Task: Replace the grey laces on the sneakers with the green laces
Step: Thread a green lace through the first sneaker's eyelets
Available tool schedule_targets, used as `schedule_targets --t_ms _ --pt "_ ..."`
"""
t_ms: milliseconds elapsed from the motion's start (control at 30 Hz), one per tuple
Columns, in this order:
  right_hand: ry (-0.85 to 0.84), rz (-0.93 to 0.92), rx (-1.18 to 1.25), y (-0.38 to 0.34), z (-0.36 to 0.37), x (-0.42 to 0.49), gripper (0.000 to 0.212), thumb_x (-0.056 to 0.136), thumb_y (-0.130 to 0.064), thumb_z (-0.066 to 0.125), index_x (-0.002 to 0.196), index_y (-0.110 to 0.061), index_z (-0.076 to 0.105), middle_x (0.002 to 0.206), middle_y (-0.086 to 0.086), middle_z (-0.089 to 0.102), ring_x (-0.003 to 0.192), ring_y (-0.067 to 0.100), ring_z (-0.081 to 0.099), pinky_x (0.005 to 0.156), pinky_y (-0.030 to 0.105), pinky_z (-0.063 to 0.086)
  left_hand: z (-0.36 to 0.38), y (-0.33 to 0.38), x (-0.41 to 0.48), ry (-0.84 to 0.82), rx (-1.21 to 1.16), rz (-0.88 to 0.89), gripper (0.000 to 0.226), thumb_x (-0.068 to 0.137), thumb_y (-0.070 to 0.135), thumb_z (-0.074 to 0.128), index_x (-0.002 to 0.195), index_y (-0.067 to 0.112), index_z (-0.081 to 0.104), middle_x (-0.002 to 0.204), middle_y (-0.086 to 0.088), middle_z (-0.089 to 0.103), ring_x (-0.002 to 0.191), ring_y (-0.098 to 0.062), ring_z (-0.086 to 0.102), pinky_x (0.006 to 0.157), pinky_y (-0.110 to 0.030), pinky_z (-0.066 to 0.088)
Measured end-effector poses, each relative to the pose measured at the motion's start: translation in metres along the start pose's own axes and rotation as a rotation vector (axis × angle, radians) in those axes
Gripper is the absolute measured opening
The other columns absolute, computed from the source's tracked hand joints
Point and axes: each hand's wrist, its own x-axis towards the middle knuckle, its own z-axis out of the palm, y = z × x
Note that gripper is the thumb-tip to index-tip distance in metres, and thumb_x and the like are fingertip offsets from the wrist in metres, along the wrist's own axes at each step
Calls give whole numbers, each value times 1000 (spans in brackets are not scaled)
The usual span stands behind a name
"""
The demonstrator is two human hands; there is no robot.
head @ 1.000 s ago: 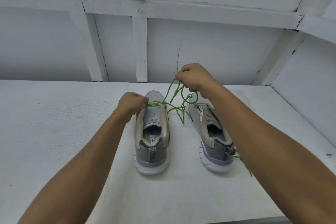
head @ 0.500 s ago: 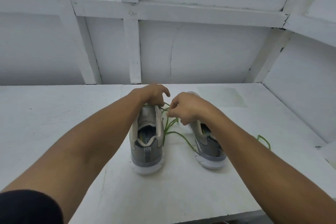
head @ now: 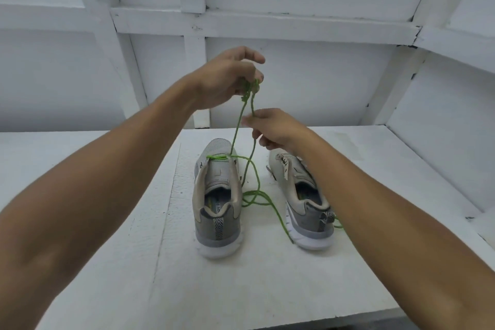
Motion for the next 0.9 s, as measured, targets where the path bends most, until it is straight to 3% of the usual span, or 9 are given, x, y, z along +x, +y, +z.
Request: schedule_targets --t_ms 167,300,400,467,533,667,733,800,900 --pt "17 129 -88 5 -2 15 20 97 -13 52 110 -2 63 90 7 67 61 13 63 51 20 48 -6 6 -20 -11 -18 28 36 74 8 55 108 12 47 75 -1 60 71 -18 59 71 -31 41" --pt "95 150 285 6 -23 28 19 98 -1 49 113 6 56 92 14 60 69 18 64 62 26 55 -7 0 -44 -37 61 37 38 73 9 69 106 14 52 79 -2 67 78 -19 63 79 -34 44" --pt "119 121 568 -5 -42 37 9 98 -2 45 94 -1 53 82 12 53 69 22 62 66 29 56 8 -12 -66 -69 116 25 32 86 -10 60 109 10 51 83 -5 69 80 -19 64 80 -34 50" --pt "138 102 654 -11 -56 43 16 98 -1 44 83 -2 50 78 12 49 70 25 61 63 32 58 24 -24 -82 -86 118 5 32 87 -11 58 112 7 51 87 -9 68 83 -21 64 81 -36 53" --pt "191 94 642 -20 -68 46 14 98 0 45 84 0 50 78 13 48 70 25 60 54 29 57 42 -39 -96 -90 142 -15 35 87 -11 59 114 9 51 91 -8 65 83 -19 63 79 -31 54" --pt "278 91 472 -37 -89 46 14 100 -8 45 88 -8 50 76 6 55 53 12 52 38 17 39 76 -63 -111 23 355 -36 55 86 -1 62 128 28 43 106 8 58 78 -8 64 66 -27 52" --pt "284 74 442 -43 -98 44 14 101 -10 44 88 -9 52 75 3 57 50 9 47 37 16 33 89 -70 -115 94 479 -38 67 85 4 63 137 33 32 117 13 53 79 -3 65 73 -30 57" --pt "237 57 414 -47 -102 41 14 100 -6 46 89 -5 55 81 5 62 54 10 52 41 16 38 98 -78 -117 98 617 -16 67 87 9 62 141 32 30 120 16 55 86 0 64 83 -30 55" --pt "126 19 446 -49 -95 39 14 97 0 46 91 0 59 83 11 64 61 15 66 53 19 52 106 -91 -123 43 868 41 54 90 19 60 139 34 40 126 17 60 111 0 57 106 -37 37"
